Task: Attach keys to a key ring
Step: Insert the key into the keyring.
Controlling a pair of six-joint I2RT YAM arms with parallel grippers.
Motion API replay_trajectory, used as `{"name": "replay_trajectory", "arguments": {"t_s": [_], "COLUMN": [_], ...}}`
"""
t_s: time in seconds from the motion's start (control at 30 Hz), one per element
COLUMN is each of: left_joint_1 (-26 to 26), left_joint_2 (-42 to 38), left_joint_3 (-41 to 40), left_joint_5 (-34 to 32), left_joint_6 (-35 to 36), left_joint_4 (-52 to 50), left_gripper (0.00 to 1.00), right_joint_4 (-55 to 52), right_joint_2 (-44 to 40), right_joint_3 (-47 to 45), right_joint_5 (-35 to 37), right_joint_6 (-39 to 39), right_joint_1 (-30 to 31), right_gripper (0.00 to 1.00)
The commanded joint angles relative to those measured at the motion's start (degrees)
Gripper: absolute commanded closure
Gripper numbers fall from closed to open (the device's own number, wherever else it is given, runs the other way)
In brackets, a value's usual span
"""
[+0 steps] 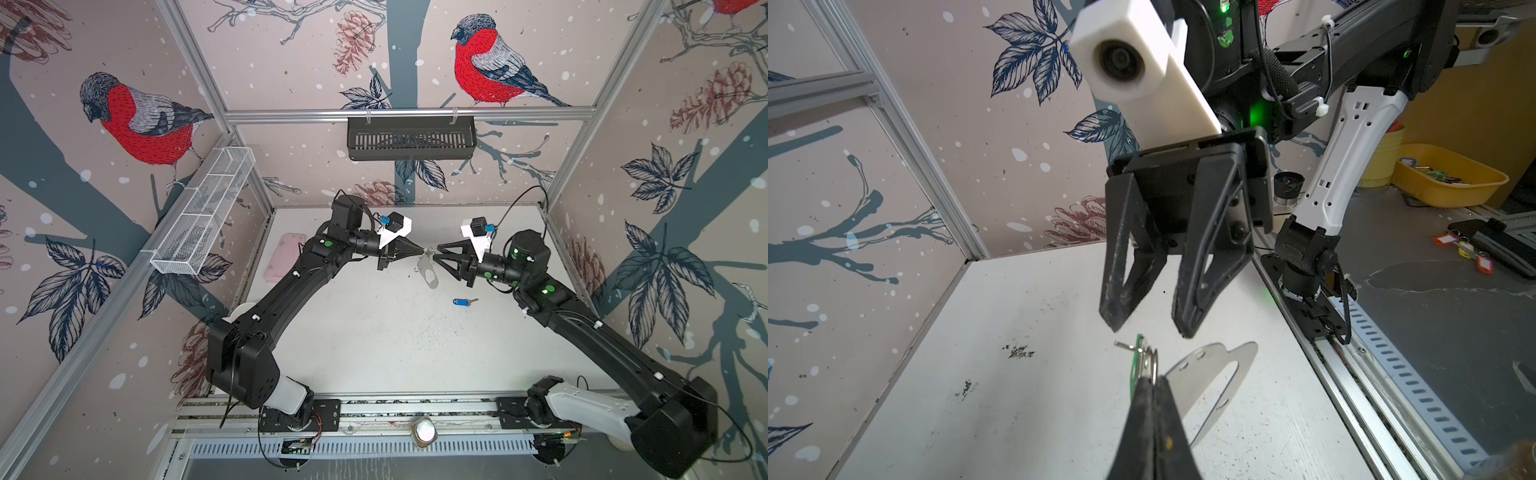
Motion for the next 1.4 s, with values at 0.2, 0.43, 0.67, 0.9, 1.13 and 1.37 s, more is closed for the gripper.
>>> {"name": "replay_trajectory", "arguments": {"t_s": [0.2, 0.43, 0.67, 0.9, 1.13, 1.37], "left_joint_1": [0.14, 0.23, 1.08, 2.97, 3.24, 3.22], "left_joint_2": [-0.15, -0.58, -2.16, -2.8, -1.83, -1.65], "left_joint_3": [-0.6, -1.77, -7.17, -12.19, -13.11, -13.3], "left_joint_5": [3.3, 2.96, 4.39, 5.2, 5.75, 5.65], "left_joint_6": [-3.56, -5.73, -15.41, -28.63, -34.89, -35.66], "left_joint_4": [5.65, 8.7, 23.32, 41.66, 48.96, 48.59], "left_gripper": [1.0, 1.0, 1.0, 1.0, 1.0, 1.0], "right_joint_4": [0.51, 0.59, -1.98, -3.95, -6.08, -6.69], "right_joint_2": [1.98, 2.11, 1.92, 1.84, 3.22, 5.99], "right_joint_3": [1.15, 1.82, 1.91, 2.24, 3.79, 6.48], "right_joint_5": [1.24, 1.62, 2.62, 5.23, 8.79, 12.91], "right_joint_6": [-1.95, -2.69, -4.97, -6.71, -8.34, -8.08], "right_joint_1": [1.13, 1.53, 3.44, 5.49, 8.17, 9.61], "right_gripper": [0.7, 0.94, 1.0, 1.0, 1.0, 1.0]}}
